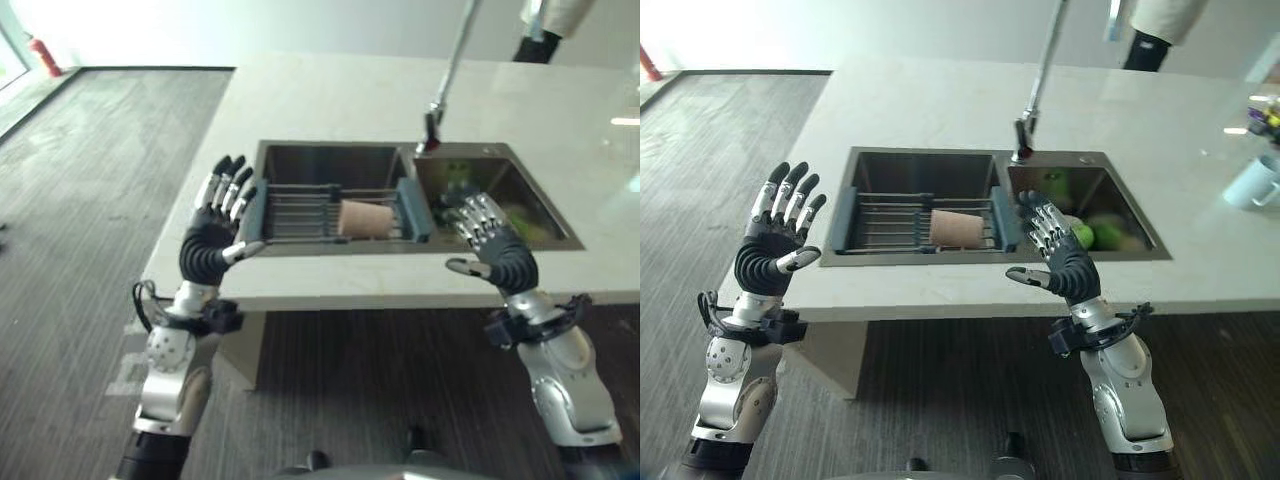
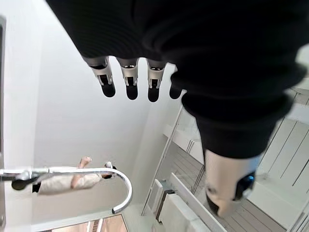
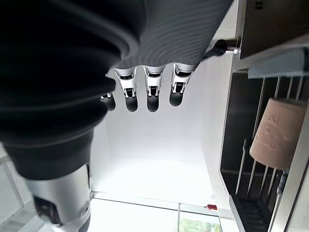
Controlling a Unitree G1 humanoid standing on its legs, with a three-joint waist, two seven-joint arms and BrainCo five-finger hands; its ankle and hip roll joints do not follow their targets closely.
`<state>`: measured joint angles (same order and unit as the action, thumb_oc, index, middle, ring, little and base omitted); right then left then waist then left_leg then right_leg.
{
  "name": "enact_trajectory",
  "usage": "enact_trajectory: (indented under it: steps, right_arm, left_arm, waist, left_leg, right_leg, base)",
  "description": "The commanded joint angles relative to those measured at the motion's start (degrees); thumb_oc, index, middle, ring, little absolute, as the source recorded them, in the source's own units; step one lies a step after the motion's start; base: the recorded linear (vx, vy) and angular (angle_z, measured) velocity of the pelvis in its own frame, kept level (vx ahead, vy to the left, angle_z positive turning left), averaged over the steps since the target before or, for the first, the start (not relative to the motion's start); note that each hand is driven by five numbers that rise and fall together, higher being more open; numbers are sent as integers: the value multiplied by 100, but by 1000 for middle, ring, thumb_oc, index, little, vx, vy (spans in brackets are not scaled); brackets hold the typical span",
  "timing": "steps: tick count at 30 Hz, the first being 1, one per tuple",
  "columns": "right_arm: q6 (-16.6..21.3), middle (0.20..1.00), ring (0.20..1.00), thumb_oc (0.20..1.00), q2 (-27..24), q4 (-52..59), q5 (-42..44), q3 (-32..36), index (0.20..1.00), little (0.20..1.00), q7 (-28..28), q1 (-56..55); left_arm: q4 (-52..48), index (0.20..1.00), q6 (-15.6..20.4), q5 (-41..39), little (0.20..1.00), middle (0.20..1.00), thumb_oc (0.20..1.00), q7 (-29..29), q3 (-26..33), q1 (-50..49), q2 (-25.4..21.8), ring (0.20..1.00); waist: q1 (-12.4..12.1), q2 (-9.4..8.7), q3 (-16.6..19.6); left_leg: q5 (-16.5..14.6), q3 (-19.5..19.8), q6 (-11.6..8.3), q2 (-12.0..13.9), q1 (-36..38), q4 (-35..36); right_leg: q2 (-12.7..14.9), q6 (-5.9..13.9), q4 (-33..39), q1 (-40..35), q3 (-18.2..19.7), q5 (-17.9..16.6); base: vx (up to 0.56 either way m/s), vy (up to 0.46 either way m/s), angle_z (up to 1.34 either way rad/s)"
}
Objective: Place the dishes in the dishwasher.
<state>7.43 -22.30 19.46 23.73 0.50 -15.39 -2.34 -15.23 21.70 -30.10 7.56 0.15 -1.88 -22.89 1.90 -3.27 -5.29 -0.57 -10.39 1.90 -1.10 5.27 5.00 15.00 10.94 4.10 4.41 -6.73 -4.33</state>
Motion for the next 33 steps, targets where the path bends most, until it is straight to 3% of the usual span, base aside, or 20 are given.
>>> enact_trajectory:
  steps: [1, 8, 9, 11, 13, 16, 17, 18, 19, 22, 24, 26, 28, 30, 33]
  right_arm:
    - [191, 1000, 1000, 1000, -78, 338, 346, 299, 1000, 1000, -92, 66]
    - [165, 1000, 1000, 1000, -273, 338, 453, 389, 1000, 1000, 124, 13]
    - [161, 1000, 1000, 1000, -334, 365, 448, 503, 1000, 1000, 91, -114]
    - [244, 1000, 1000, 1000, -360, 375, 400, 565, 1000, 1000, -3, -288]
    - [297, 1000, 1000, 1000, -364, 338, 356, 581, 1000, 1000, -6, -326]
    - [260, 1000, 1000, 1000, -329, 302, 226, 587, 1000, 1000, 85, -250]
    - [261, 1000, 1000, 1000, -338, 304, 210, 597, 1000, 1000, 82, -234]
    - [261, 1000, 1000, 1000, -379, 325, 152, 653, 1000, 1000, 45, -219]
    - [271, 1000, 1000, 1000, -404, 318, 154, 689, 1000, 1000, 40, -241]
    - [270, 1000, 1000, 1000, -457, 325, 199, 772, 1000, 1000, 11, -257]
    - [262, 1000, 1000, 1000, -363, 399, 345, 936, 1000, 1000, 187, -387]
    - [221, 1000, 1000, 1000, -139, 492, 126, 870, 1000, 1000, 185, -453]
    - [110, 1000, 1000, 1000, -17, 439, 14, 710, 1000, 1000, 143, -391]
    - [100, 1000, 1000, 1000, -135, 385, 27, 720, 1000, 1000, 73, -383]
    - [142, 1000, 1000, 1000, -436, 315, 172, 744, 1000, 1000, 265, -120]
  left_arm:
    - [-403, 1000, 231, 53, 1000, 1000, 1000, 70, 212, -5, -88, 1000]
    - [-410, 1000, 205, -420, 1000, 1000, 1000, 139, 174, -53, -71, 1000]
    - [-434, 1000, 173, -594, 1000, 1000, 1000, 241, 212, -147, -46, 1000]
    - [-457, 1000, 237, -621, 1000, 1000, 1000, 413, 264, -331, 8, 1000]
    - [-447, 1000, 289, -665, 1000, 1000, 1000, 528, 299, -398, 40, 1000]
    - [-489, 1000, 292, -748, 1000, 1000, 1000, 553, 297, -364, 59, 1000]
    - [-487, 1000, 319, -750, 1000, 1000, 1000, 517, 281, -323, 56, 1000]
    - [-456, 1000, 454, -798, 1000, 1000, 1000, 450, 234, -203, 58, 1000]
    - [-440, 1000, 516, -834, 1000, 1000, 1000, 496, 242, -188, 83, 1000]
    - [-491, 1000, 608, -962, 1000, 1000, 1000, 647, 314, -226, 137, 1000]
    - [-526, 1000, 539, -745, 1000, 1000, 1000, 663, 352, 26, -7, 1000]
    - [-588, 1000, 311, -739, 1000, 1000, 1000, 755, 435, 151, -45, 1000]
    - [-543, 1000, -14, -520, 1000, 1000, 1000, 627, 477, 209, -79, 1000]
    - [-485, 1000, -273, -246, 1000, 1000, 1000, 340, 409, 322, -214, 1000]
    - [-463, 1000, -356, 883, 1000, 1000, 1000, -30, 279, 356, -346, 1000]
  waist:
    - [-62, 147, 149]
    - [63, 122, 218]
    - [75, 91, 149]
    - [84, 43, 67]
    - [62, 44, 12]
    - [57, 136, -28]
    - [65, 189, -26]
    - [65, 304, -30]
    - [57, 318, -21]
    - [-1, 344, 21]
    - [2, 304, 54]
    - [-34, 271, 82]
    - [-63, 270, 144]
    - [35, 233, 143]
    - [21, 148, 160]
  left_leg:
    - [-601, 1000, -91, 127, 105, 0]
    - [-509, 614, -415, 590, 245, -133]
    - [-483, 629, -516, 682, -9, -863]
    - [-406, 742, -510, 627, -459, -1932]
    - [-382, 727, -492, 628, -653, -2088]
    - [-290, 455, -595, 825, -551, -1127]
    - [-131, 419, -660, 915, -503, -689]
    - [277, 479, -816, 1133, -547, 0]
    - [305, 547, -843, 1154, -622, 0]
    - [234, 767, -836, 1137, -584, 0]
    - [117, 658, -661, 805, -465, 0]
    - [20, 816, -381, 456, -355, 0]
    - [-110, 811, -233, 302, -262, 0]
    - [-125, 836, -225, 267, -245, 0]
    - [-229, 885, -189, 198, -200, 0]
  right_leg:
    - [-674, -173, -139, -23, 172, -54]
    - [-1040, -469, 88, -476, 202, 209]
    - [-1093, -573, 77, -604, 184, 285]
    - [-1108, -703, 51, -670, 186, 338]
    - [-1121, -729, 42, -728, 189, 382]
    - [-1077, -667, 66, -844, 39, 524]
    - [-1066, -645, 79, -875, -7, 569]
    - [-1035, -616, 90, -992, -52, 719]
    - [-1005, -605, 90, -1037, -72, 757]
    - [-823, -528, 13, -1095, -133, 819]
    - [-376, -185, -365, -1097, -280, 850]
    - [-152, -152, -1122, -843, -193, 701]
    - [-202, -181, -1555, -650, -197, 587]
    - [-684, -257, -800, -517, 5, 661]
    - [-872, -313, -259, -559, 242, 435]
  base:
    - [146, -353, 8]
    - [171, -462, 7]
    - [165, -485, 8]
    - [141, -349, 13]
    - [111, -53, 23]
    - [148, 153, 4]
    - [277, 447, 52]
    - [273, 496, 52]
    - [286, 525, 40]
    - [255, 540, -14]
    - [416, 956, -20]
    - [398, 810, 22]
    - [321, 519, 29]
    - [160, 148, 37]
    - [48, -210, 15]
